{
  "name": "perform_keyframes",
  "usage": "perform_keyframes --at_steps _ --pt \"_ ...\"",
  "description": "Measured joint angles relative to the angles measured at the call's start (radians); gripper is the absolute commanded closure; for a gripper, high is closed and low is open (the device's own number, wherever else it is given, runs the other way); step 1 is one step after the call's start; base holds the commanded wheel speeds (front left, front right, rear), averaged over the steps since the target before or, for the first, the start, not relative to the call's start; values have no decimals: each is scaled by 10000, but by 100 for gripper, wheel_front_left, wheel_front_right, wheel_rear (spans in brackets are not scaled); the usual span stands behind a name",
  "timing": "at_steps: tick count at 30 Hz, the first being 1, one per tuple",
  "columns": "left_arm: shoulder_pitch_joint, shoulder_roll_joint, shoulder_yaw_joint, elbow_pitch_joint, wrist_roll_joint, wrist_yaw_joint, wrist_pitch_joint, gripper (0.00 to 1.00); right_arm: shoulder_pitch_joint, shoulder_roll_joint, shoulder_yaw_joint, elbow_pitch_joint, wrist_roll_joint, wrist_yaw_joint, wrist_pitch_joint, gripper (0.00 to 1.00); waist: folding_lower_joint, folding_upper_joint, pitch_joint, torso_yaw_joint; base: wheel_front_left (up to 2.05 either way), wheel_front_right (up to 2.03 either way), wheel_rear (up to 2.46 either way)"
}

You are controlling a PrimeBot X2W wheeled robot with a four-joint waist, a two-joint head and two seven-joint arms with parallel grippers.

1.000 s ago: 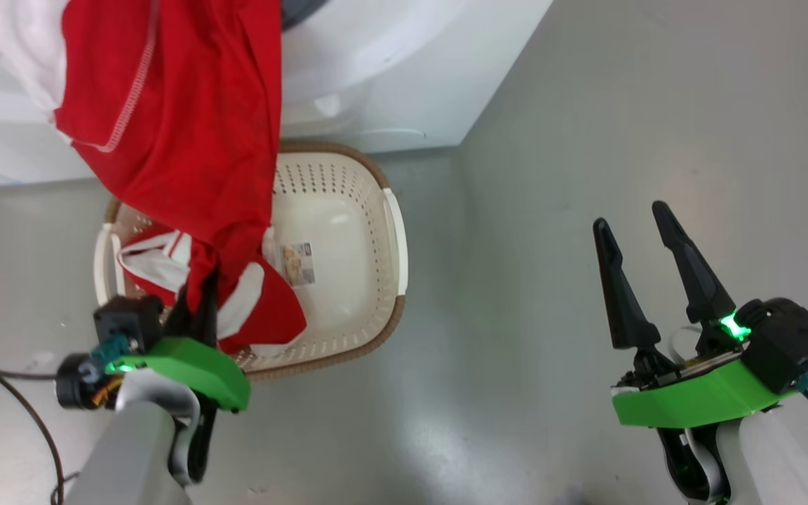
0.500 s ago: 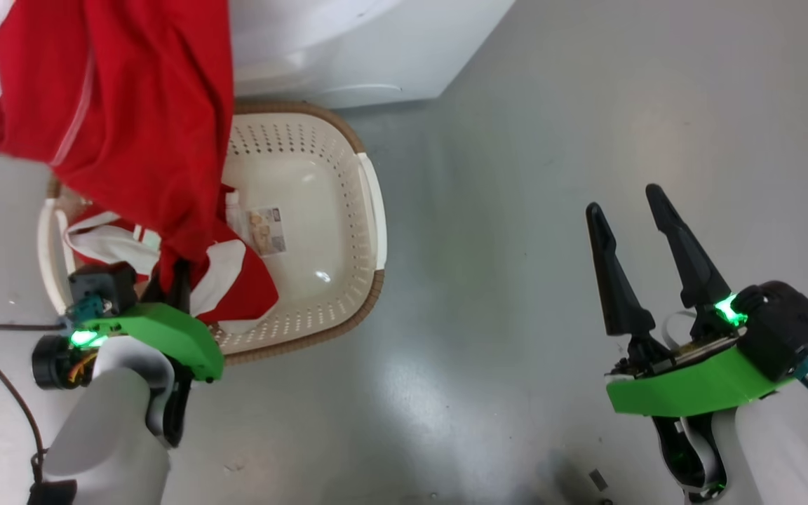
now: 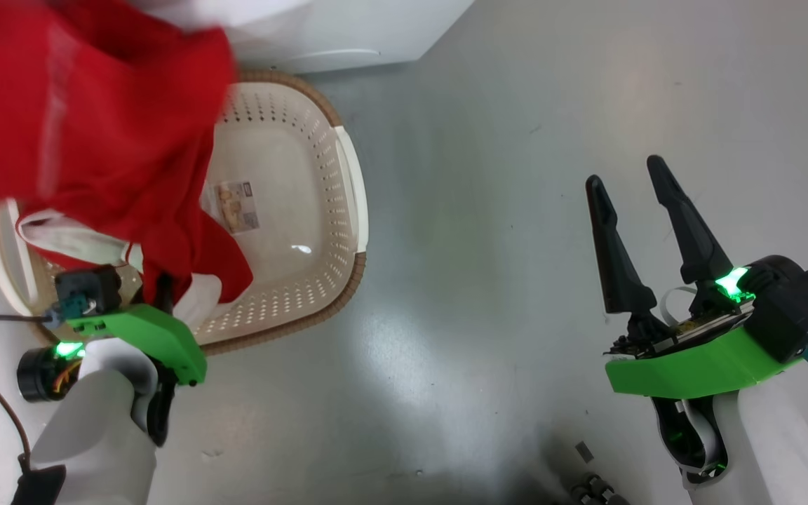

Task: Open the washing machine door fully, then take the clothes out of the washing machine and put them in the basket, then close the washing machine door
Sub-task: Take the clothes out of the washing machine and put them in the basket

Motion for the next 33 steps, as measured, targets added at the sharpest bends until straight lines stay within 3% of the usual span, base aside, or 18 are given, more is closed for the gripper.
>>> perform_keyframes --at_steps 8,17,19,20,33 --pt "-234 15 46 -13 10 -54 0 100 -77 0 2 -21 0 0 0 0 0 0 253 -62 0 0 0" --pt "-216 230 265 -1074 401 579 0 100 -225 -2 4 -2 15 0 0 0 0 0 280 -36 0 0 0" --pt "-208 232 316 -1126 485 587 0 51 -262 -2 4 2 17 0 0 0 0 0 248 -29 0 0 0" --pt "-198 228 339 -1131 523 642 0 0 -262 -2 2 13 19 0 0 0 0 0 226 -22 0 0 0" --pt "393 21 644 -2006 748 828 0 0 -239 -4 -73 115 29 0 0 0 0 0 -326 239 0 0 0"
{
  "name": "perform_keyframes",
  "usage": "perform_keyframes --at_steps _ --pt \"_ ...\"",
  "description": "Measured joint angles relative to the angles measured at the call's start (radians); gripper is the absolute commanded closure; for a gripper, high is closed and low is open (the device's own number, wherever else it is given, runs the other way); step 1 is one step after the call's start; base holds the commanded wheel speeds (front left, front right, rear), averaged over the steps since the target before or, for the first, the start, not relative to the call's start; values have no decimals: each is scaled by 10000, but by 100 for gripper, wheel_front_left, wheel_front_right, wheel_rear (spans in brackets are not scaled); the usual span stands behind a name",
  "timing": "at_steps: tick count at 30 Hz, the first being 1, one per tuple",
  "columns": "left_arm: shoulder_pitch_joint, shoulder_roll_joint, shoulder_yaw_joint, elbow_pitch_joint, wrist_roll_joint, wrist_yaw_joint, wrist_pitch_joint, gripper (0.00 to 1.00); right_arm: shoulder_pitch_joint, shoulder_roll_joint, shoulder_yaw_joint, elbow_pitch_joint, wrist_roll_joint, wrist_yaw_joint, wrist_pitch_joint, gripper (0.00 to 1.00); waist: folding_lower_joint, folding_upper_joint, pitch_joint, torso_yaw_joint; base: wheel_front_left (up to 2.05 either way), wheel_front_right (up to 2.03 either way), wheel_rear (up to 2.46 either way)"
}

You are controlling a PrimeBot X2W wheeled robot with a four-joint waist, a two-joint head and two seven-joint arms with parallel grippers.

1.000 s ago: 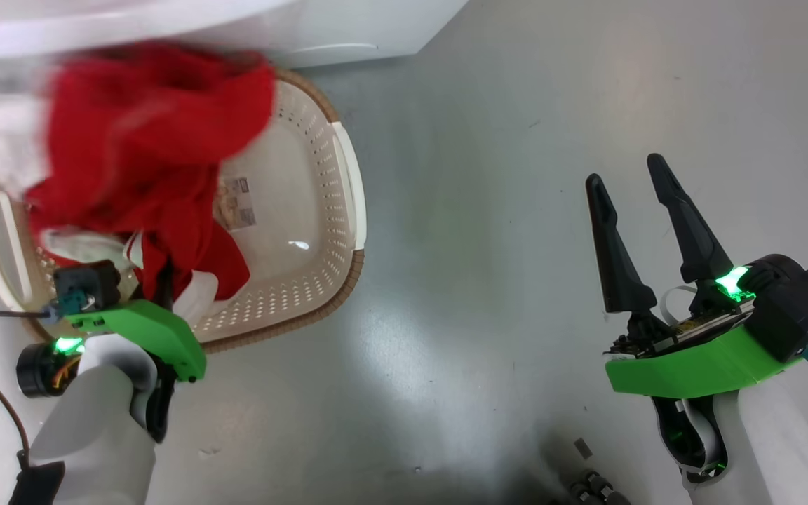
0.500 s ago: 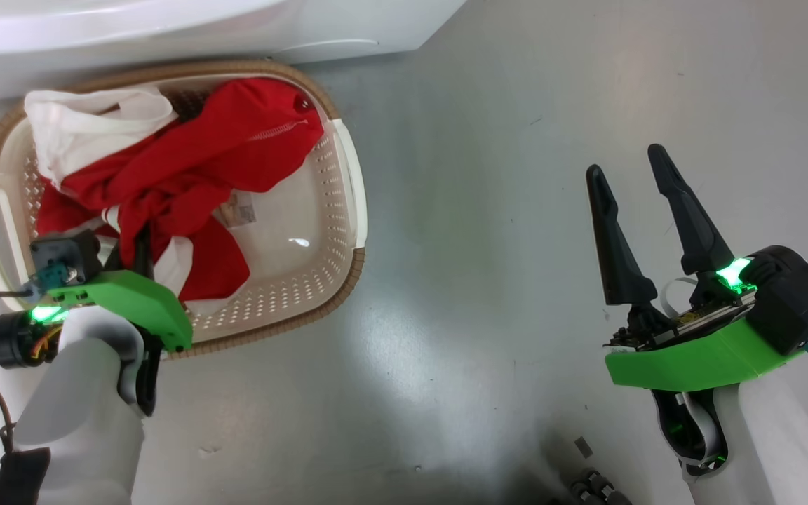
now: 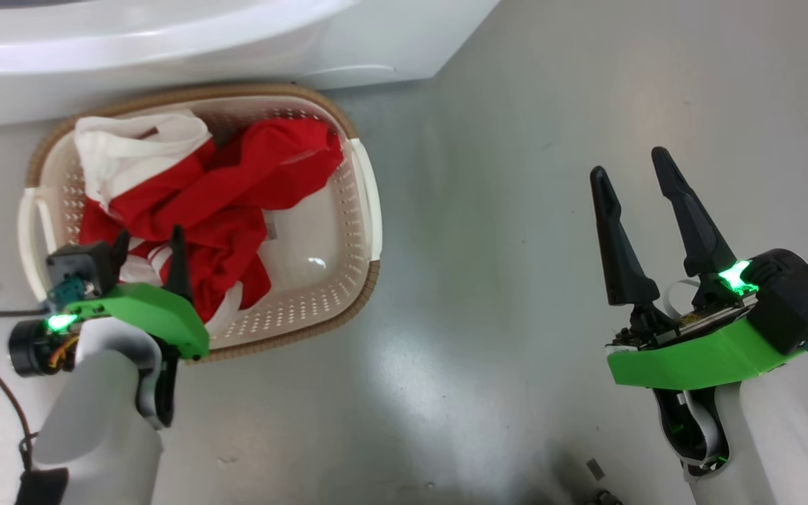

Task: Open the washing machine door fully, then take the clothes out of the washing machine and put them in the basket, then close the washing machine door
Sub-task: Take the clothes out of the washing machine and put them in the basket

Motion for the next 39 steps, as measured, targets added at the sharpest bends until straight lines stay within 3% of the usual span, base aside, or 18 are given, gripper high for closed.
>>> perform_keyframes --at_steps 4,8,12,22,28,39 --pt "428 -194 144 -803 263 334 0 0 34 -4 8 19 -25 0 0 0 0 0 -249 152 0 0 0" --pt "1003 -357 242 -1413 334 336 0 0 78 -12 -4 144 -50 0 0 0 0 0 -546 300 0 0 0" --pt "1582 -518 188 -2082 512 151 0 0 265 -21 -58 263 -234 0 0 0 0 0 -997 464 0 0 0" --pt "3042 -803 637 -4303 683 161 -2 0 882 -31 -393 445 -399 0 0 0 0 0 -2146 714 0 0 0" --pt "3958 -844 949 -5607 1037 249 0 0 1212 -33 -606 493 -489 0 0 0 0 0 -2859 834 0 0 0" --pt "5241 -867 982 -7628 1662 -23 -2 0 1888 -23 -949 663 -652 0 0 0 0 0 -4103 1028 0 0 0"
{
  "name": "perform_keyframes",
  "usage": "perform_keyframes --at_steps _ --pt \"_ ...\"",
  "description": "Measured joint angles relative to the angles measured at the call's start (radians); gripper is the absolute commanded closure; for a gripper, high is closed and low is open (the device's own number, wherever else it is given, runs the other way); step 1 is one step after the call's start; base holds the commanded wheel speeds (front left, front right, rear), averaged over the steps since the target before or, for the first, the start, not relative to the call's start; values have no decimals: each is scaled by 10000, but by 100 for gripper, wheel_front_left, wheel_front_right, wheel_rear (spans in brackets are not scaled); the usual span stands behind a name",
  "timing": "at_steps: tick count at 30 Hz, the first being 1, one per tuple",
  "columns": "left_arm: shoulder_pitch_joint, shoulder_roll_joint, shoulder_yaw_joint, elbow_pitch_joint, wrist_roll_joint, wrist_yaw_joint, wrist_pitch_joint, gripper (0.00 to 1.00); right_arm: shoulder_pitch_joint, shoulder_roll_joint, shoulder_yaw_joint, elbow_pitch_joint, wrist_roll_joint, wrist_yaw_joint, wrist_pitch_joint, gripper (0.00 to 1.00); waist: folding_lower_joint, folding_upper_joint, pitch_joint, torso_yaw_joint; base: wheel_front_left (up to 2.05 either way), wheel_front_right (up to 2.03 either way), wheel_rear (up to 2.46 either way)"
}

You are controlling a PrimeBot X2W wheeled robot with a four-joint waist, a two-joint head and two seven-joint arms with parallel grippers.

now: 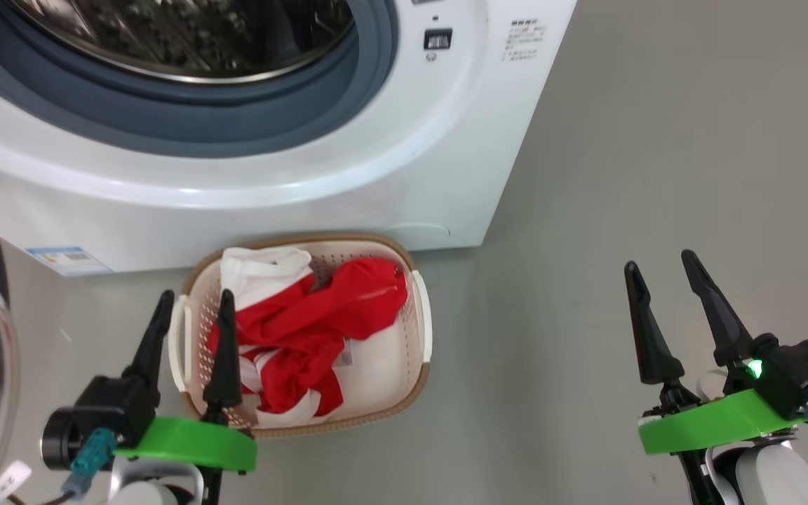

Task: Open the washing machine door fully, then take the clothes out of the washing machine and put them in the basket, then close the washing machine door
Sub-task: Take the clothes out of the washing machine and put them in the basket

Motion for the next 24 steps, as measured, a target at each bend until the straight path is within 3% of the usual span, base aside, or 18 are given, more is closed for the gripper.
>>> perform_keyframes --at_steps 13,24 --pt "1310 -6 81 -790 -146 389 0 0 791 13 -261 155 -263 0 0 0 1 0 -1472 136 0 0 0" --pt "2531 25 100 -796 71 42 0 0 1859 69 -523 73 -265 0 2 0 0 0 -2607 107 0 0 0"
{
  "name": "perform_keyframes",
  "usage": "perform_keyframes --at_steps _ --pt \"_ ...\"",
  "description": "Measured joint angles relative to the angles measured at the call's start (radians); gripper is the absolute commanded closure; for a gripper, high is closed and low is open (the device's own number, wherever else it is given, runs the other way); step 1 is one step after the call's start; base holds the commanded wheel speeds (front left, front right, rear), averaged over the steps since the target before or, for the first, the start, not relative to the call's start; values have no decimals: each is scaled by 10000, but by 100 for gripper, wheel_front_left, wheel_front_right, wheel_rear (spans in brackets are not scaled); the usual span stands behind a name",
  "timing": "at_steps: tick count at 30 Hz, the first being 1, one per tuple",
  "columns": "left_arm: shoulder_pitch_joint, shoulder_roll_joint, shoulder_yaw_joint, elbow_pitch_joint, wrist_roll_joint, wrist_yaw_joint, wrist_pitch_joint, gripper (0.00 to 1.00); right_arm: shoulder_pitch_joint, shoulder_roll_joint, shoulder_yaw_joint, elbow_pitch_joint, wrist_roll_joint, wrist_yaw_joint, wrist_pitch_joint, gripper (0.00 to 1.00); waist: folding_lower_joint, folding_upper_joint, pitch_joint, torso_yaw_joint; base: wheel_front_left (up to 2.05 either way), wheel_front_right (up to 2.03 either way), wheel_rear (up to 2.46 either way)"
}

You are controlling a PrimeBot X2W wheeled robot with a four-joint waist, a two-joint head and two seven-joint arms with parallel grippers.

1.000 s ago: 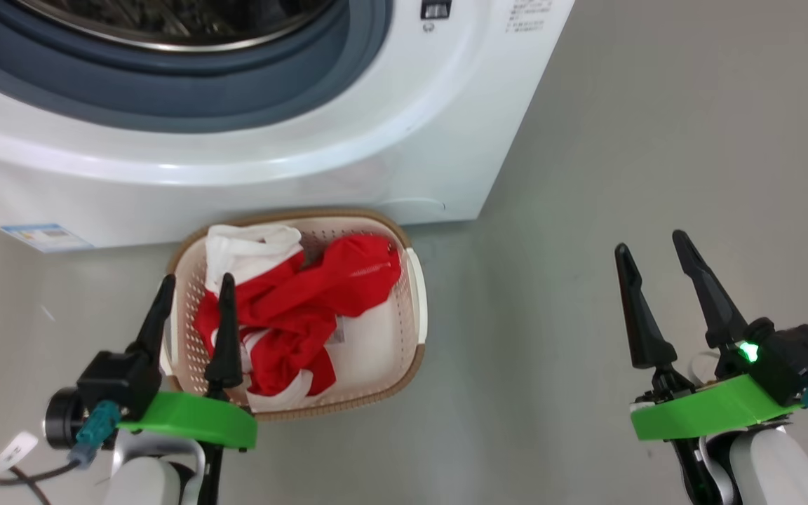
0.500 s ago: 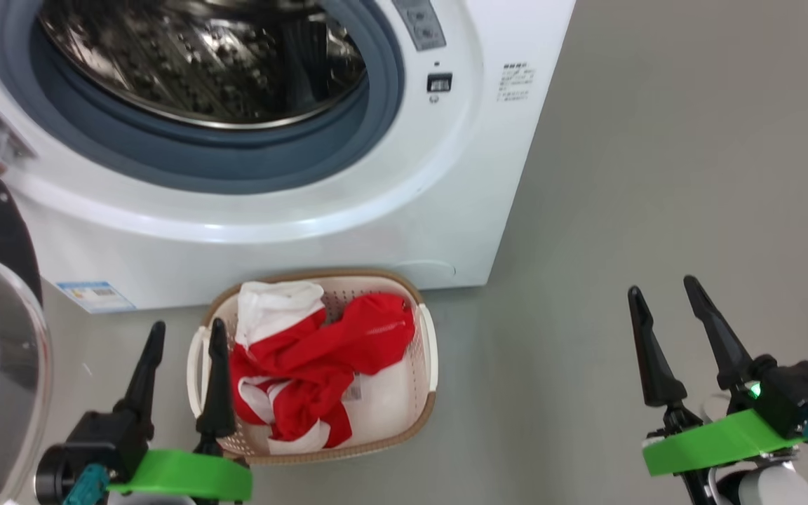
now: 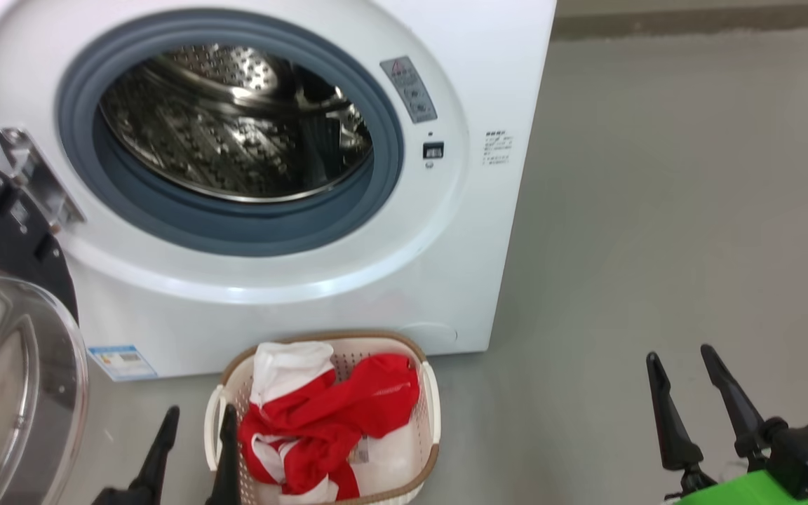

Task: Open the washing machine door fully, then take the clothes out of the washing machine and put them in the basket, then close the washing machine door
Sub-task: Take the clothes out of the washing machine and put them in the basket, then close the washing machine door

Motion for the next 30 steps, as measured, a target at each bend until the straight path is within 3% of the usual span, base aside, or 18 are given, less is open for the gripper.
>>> perform_keyframes --at_steps 12,30 --pt "1173 159 280 -485 318 -226 0 0 1003 33 -69 -366 -4 0 0 0 0 0 -912 -152 0 0 0" --pt "1454 224 211 -360 796 -391 0 0 1502 46 -150 -570 -13 0 0 0 0 0 -1049 -106 0 0 0"
